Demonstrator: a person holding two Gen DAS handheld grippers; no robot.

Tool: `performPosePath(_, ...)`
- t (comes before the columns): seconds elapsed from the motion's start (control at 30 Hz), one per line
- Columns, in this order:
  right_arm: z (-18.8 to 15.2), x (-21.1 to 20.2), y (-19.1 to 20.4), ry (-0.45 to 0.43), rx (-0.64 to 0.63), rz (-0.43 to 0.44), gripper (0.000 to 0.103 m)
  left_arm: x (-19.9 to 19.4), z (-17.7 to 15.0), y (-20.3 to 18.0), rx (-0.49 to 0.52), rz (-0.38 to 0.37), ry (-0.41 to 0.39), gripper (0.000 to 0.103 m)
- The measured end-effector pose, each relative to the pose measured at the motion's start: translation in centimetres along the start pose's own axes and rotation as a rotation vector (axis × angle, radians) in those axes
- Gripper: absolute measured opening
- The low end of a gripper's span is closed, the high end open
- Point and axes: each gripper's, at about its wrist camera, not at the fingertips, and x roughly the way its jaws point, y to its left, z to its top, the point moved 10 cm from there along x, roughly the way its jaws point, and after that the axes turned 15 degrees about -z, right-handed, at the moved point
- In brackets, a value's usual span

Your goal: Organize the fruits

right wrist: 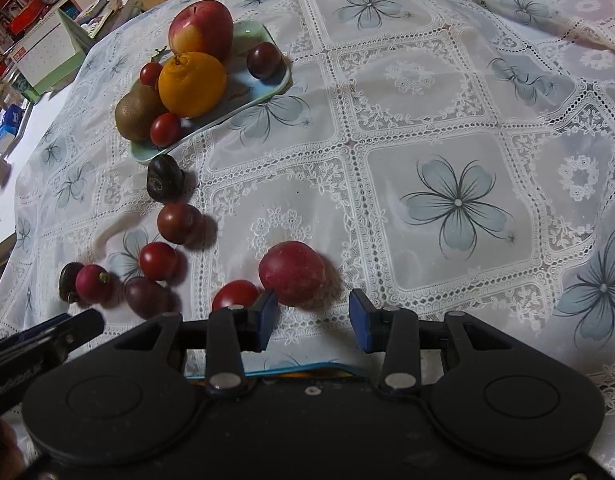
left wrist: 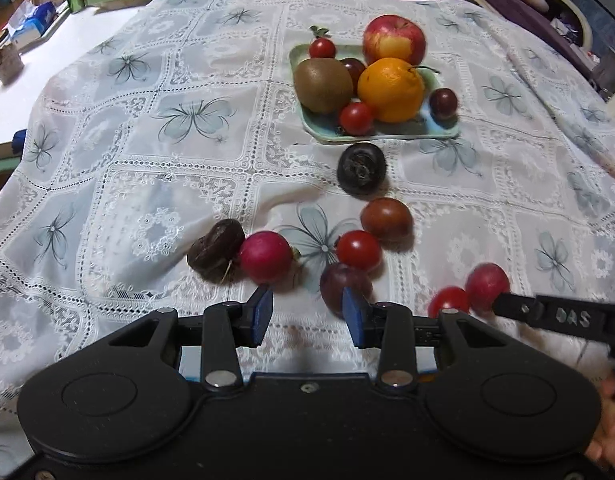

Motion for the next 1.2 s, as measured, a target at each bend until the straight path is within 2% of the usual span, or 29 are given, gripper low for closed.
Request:
performPosePath(0.13, 0.2, 0.3, 0.1, -0.002, -0.001, 0.001, 0.042, 1.1, 0.5, 0.8, -0.027, 0.022, -0.001, 0.047)
performPosePath(0.23, 0.3, 0.5, 0.0, -0.006, 0.001, -0.008, 0.042, 0.8, 1.3, 0.7, -0.014, 0.039, -0.039, 0.047)
performPosePath(0.33, 0.3, 0.6, 0.1, -0.006, 0.004, -0.001, 0.042, 1.0, 1.8, 0.6, -0.015, 0.049, -0.050, 0.052)
performPosePath(0.63, 0.1, 0.6, 0.7, -0.014, -0.014, 0.008, 0.043, 1.5, 1.6, 0.2, 0.047, 0.103, -0.073, 0.058)
performPosePath(0.8, 0.1, 1.4, 1.4, -0.017, -0.040, 0.000, 0.044, 1.2, 0.7, 0.4, 0.025, 0.073, -0.062, 0.058)
performPosePath(1.1, 1.1, 1.8, 1.9, -0.032, -0.028, 0.007, 0.045, 1.1, 1.0, 0.8, 0.004, 0.042, -0.064, 0.058)
performPosePath(1.17, 1.2, 1.7, 2.0, -0.058, -0.029, 0.012, 0.035, 1.2, 1.2, 0.9, 0.012, 0.058, -0.069, 0.058)
performPosePath(1.2, 1.3, 1.5, 2.1, -0.083, -0.040, 0.013, 0.034, 1.3, 1.4, 0.9, 0.015, 0.068, -0.073, 0.058)
